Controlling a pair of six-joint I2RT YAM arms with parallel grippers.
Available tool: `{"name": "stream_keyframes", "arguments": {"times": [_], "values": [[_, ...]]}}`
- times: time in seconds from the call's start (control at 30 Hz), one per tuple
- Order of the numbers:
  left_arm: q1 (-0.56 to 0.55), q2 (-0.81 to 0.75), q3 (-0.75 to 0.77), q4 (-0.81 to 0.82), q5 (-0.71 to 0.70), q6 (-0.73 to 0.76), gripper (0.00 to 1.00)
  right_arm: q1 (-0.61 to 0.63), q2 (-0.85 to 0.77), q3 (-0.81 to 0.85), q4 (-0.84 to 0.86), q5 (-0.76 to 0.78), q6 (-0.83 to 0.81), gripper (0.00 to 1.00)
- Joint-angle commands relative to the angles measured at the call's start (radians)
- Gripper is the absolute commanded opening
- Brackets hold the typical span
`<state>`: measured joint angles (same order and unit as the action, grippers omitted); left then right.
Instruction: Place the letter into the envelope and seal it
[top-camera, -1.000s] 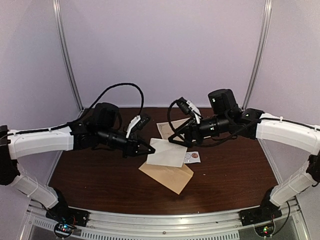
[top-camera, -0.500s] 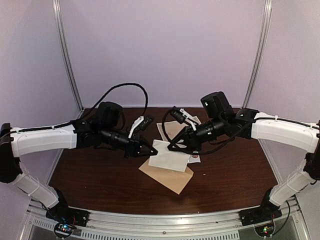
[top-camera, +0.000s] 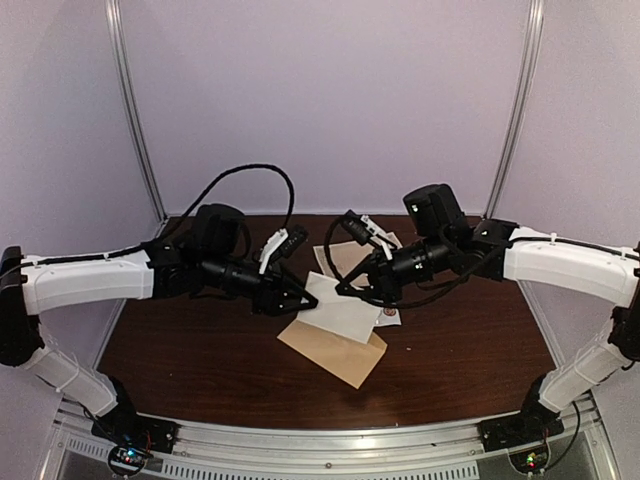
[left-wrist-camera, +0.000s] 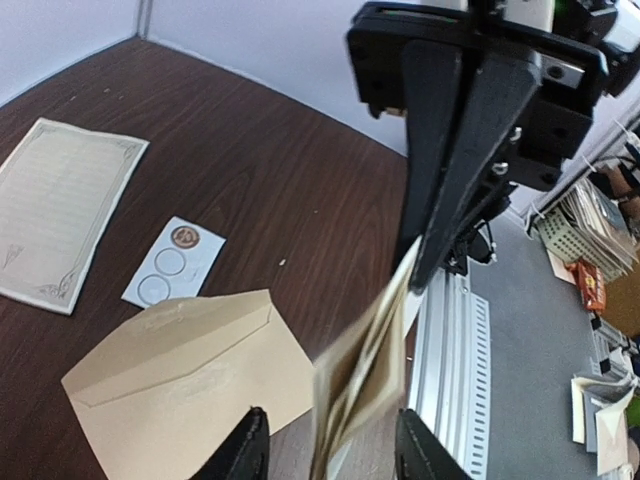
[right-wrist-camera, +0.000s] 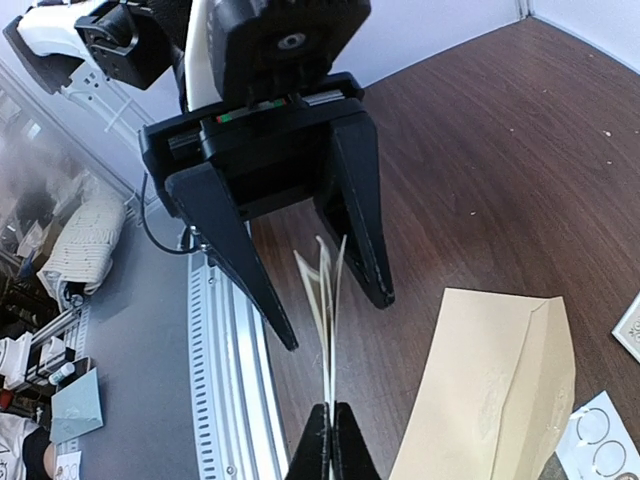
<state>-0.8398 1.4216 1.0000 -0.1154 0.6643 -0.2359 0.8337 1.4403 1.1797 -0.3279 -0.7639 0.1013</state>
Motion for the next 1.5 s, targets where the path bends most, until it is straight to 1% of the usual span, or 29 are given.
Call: {"name": "stream_keyframes", "arguments": {"times": [0.0,0.03,0.07,0.17,0.27,0.37,0.43,0.53,0.97,1.47], "values": [[-0.003,-0.051,-0.074,0.148,-0.204,-0.103,0.51,-0.032,-0.052,-0.078,0.147,0.124,0.109,0.0],[-0.004,-0.059,-0.094,0.173,-0.231,-0.129,0.59,-0.039,-0.056,-0.113,0.18,0.159,0.138,0.0],[-0.004,-0.063,-0.118,0.197,-0.252,-0.159,0.63,-0.045,-0.056,-0.139,0.211,0.18,0.162,0.0],[-0.002,-0.068,-0.188,0.256,-0.303,-0.251,0.64,-0.048,-0.042,-0.188,0.286,0.23,0.208,0.0],[0.005,-0.069,-0.256,0.323,-0.325,-0.334,0.62,-0.048,-0.018,-0.212,0.314,0.284,0.228,0.0],[0.005,-0.048,-0.305,0.384,-0.313,-0.393,0.56,-0.049,0.006,-0.222,0.325,0.34,0.237,0.0],[0.005,-0.021,-0.319,0.402,-0.297,-0.418,0.52,-0.051,0.026,-0.224,0.353,0.357,0.241,0.0],[0.005,0.017,-0.341,0.426,-0.283,-0.442,0.5,-0.05,0.065,-0.225,0.385,0.352,0.24,0.0],[0.006,0.132,-0.395,0.455,-0.216,-0.483,0.44,-0.081,0.202,-0.181,0.406,0.351,0.195,0.0],[0.007,0.254,-0.355,0.409,-0.218,-0.468,0.42,-0.125,0.303,-0.152,0.389,0.329,0.154,0.0]]}}
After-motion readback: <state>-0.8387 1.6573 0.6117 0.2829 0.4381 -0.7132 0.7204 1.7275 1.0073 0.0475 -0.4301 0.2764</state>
